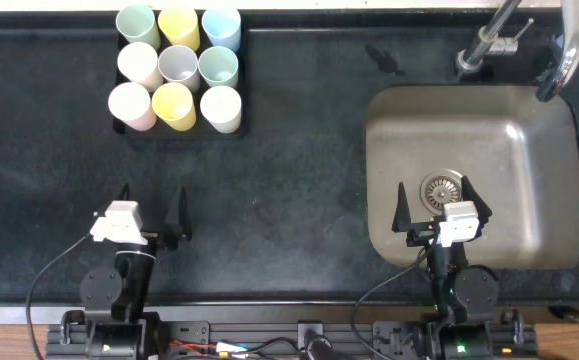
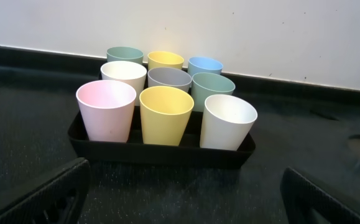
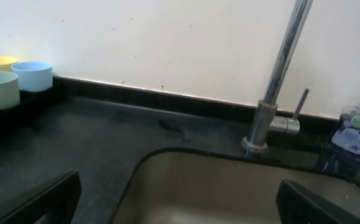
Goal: Store Cups
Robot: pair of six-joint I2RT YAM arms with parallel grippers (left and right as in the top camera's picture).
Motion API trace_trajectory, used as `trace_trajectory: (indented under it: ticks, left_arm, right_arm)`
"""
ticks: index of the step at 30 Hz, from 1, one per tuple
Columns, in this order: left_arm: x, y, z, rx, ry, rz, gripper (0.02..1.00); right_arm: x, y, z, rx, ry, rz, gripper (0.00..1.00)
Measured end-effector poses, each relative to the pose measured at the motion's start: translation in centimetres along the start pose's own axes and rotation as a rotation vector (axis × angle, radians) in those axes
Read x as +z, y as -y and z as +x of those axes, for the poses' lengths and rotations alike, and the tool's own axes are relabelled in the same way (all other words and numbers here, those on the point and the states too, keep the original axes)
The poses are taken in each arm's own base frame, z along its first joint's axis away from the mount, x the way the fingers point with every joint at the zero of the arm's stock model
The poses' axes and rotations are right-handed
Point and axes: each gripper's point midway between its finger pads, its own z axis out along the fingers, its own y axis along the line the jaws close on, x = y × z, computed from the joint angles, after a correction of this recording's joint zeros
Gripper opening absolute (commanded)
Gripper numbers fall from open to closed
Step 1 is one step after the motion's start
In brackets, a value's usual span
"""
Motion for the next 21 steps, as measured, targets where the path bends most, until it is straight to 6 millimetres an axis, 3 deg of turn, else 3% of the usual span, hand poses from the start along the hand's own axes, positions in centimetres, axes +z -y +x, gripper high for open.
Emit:
trace_trajectory:
  ticks: [21]
  left_arm:
    - [0.00,-0.01,0.00,0.000,0.000,0.000,1.000]
  right_arm:
    - [0.00,0.01,0.02,0.034,-0.001,0.000,0.996]
